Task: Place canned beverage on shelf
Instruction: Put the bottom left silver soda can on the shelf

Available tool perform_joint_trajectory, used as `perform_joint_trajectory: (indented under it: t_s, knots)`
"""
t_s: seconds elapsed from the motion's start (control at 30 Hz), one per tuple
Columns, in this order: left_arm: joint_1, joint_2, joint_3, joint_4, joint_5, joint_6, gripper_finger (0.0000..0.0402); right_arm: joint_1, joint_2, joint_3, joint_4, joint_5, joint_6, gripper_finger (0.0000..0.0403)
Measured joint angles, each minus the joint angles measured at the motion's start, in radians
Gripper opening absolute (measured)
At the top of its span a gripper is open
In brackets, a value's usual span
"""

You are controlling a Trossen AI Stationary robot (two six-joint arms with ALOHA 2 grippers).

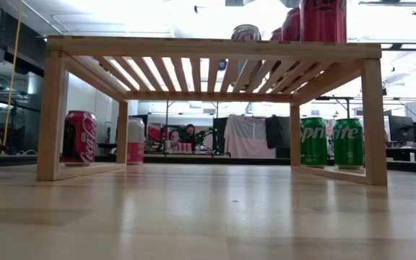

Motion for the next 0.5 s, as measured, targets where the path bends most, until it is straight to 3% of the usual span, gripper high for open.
perform_joint_trajectory:
  t_s: [0.1, 0.23, 0.5]
  knots:
    - [0.044, 0.010, 0.000, 0.005, 0.053, 0.144, 0.0281, -0.015, 0.079, 0.102, -0.071, 0.002, -0.018, 0.0386]
    - [0.065, 0.039, 0.000, 0.020, 0.147, 0.318, 0.0281, -0.052, 0.180, 0.262, -0.280, -0.013, -0.025, 0.0395]
    - [0.062, 0.119, -0.002, 0.138, 0.168, 0.510, 0.0281, -0.082, 0.354, 0.513, -0.606, -0.232, -0.114, 0.0396]
